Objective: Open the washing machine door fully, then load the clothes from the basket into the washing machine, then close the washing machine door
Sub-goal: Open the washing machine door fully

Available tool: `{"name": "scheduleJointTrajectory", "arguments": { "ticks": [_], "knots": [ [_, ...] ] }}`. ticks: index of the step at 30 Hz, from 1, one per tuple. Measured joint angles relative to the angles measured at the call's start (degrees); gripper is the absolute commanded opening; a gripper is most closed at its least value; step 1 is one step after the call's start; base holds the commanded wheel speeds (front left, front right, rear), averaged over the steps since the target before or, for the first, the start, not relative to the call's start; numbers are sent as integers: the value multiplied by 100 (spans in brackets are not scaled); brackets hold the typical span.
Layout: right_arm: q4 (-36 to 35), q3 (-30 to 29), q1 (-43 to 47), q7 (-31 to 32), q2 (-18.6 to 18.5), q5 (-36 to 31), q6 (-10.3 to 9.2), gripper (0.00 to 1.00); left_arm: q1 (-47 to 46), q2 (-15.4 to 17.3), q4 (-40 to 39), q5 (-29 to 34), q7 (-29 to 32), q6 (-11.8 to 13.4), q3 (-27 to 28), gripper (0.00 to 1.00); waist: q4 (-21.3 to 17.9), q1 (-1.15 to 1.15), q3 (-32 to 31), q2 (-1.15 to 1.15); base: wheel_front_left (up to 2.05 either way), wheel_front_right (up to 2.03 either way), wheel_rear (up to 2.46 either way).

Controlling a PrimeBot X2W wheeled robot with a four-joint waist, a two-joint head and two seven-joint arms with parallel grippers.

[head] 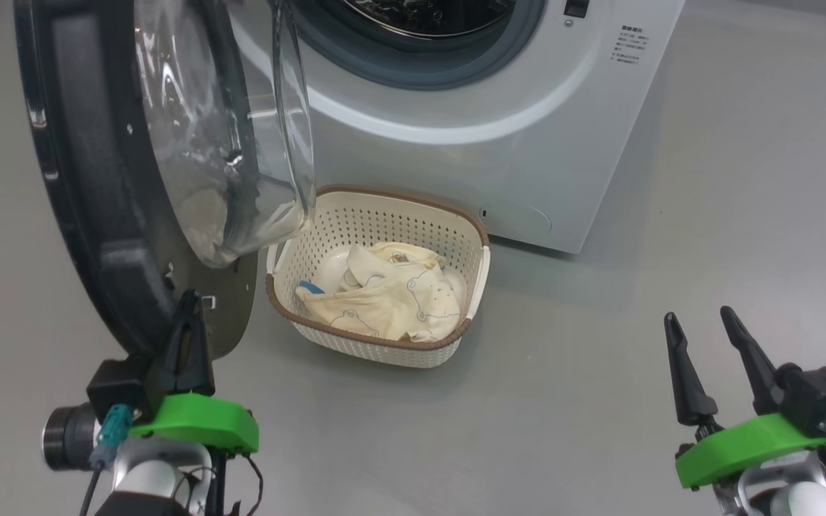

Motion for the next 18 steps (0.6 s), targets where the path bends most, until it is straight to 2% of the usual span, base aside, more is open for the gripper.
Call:
{"name": "scheduleJointTrajectory", "arguments": {
  "ticks": [18],
  "knots": [
    [-1, -85, -141, -1, 0, 99, 0, 100, 24, 132, 339, -394, -141, 2, 856, 0, -15, 0, 160, 0, 0, 0, 0]
  ]
}}
